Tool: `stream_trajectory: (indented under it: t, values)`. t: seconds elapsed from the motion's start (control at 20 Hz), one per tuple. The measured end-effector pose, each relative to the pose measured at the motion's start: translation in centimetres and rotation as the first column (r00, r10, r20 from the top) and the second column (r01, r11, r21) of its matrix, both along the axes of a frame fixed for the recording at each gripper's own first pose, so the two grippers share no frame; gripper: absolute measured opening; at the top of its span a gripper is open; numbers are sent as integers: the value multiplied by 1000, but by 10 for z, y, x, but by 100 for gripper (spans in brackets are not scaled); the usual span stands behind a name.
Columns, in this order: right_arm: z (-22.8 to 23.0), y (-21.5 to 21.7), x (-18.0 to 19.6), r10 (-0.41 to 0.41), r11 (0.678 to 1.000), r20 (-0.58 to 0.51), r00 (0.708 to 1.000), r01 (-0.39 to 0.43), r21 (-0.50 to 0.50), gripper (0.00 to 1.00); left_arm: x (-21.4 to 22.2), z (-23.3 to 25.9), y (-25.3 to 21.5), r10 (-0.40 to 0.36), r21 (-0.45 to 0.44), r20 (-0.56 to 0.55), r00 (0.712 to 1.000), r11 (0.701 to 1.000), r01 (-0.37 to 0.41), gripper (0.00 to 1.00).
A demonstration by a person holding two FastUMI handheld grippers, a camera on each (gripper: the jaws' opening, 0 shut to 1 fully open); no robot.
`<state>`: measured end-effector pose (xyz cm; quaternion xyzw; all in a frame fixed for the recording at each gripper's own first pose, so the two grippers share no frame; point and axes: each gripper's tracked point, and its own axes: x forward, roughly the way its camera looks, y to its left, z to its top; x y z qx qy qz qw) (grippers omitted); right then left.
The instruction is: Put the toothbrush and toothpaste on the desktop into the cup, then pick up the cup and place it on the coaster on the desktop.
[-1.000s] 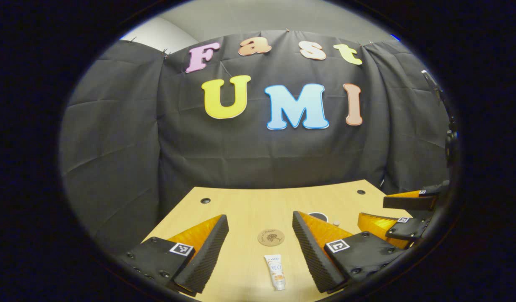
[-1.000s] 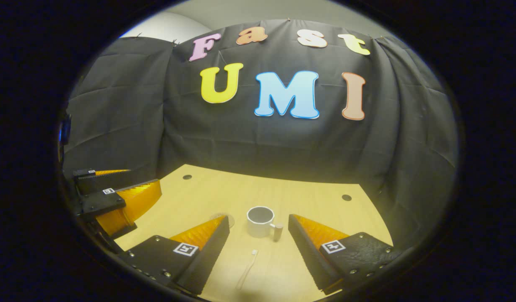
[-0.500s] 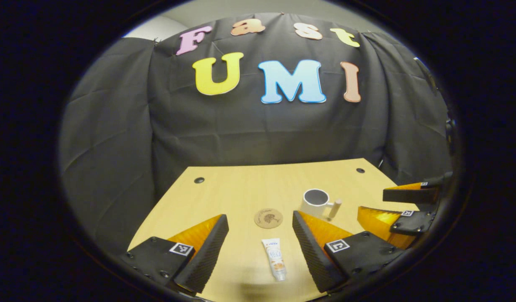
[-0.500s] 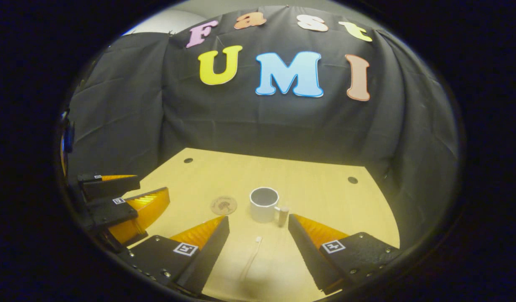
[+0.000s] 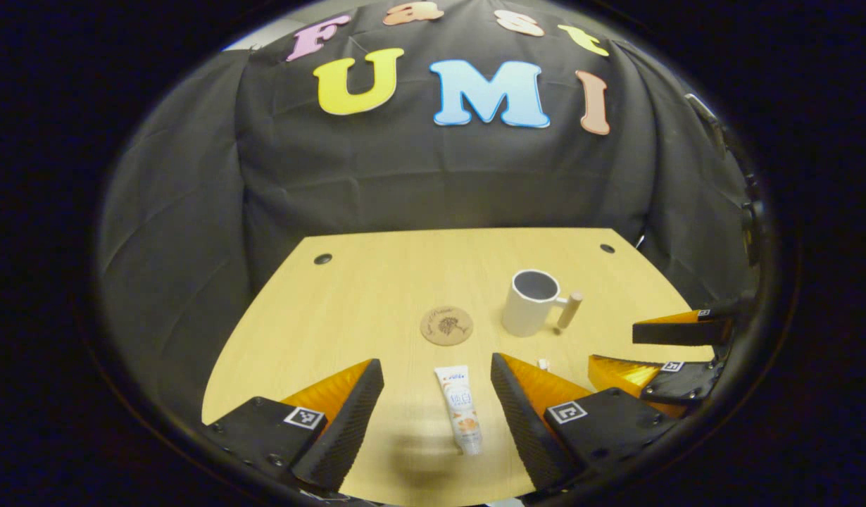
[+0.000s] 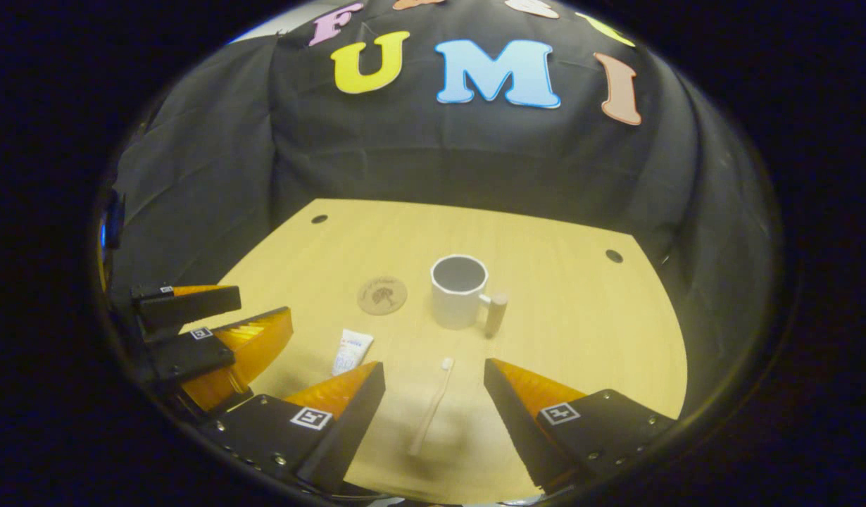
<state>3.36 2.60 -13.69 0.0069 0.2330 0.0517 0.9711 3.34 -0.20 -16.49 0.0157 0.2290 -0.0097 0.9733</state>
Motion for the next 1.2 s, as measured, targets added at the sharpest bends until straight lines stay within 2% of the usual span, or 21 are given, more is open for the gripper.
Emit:
stream_trajectory:
  t: [0.15, 0.5, 0.55, 0.8, 0.9, 1.1, 1.15, 1.2]
  values:
    - [-36, 3, -2, 15, 1000, -134, 991, -16, -4, 92, 0, -31, -1, -3, -7, -89, 996, 1000, 3, 99]
    - [-86, 3, 4, -11, 999, -295, 955, 21, 29, 94, 2, -94, -6, -6, -30, -268, 963, 1000, -2, 100]
    - [-91, 3, 4, -13, 999, -318, 948, 25, 33, 94, 3, -101, -6, -8, -37, -285, 959, 999, -2, 98]
    - [-111, 6, 11, -30, 997, -396, 918, 54, 49, 94, 12, -126, -7, -7, -51, -357, 934, 999, -13, 100]
    - [-118, 6, 18, -41, 996, -417, 908, 68, 51, 86, 17, -136, -6, 2, -55, -381, 924, 998, -25, 99]
    - [-132, 8, 23, -55, 996, -462, 885, 83, 41, 87, 17, -152, -3, 19, -44, -429, 903, 998, -42, 100]
    - [-135, 8, 24, -59, 996, -469, 881, 85, 35, 84, 16, -155, -3, 21, -46, -440, 898, 998, -46, 100]
    - [-141, 8, 24, -61, 996, -475, 878, 84, 26, 86, 16, -158, -4, 18, -55, -447, 895, 997, -48, 100]
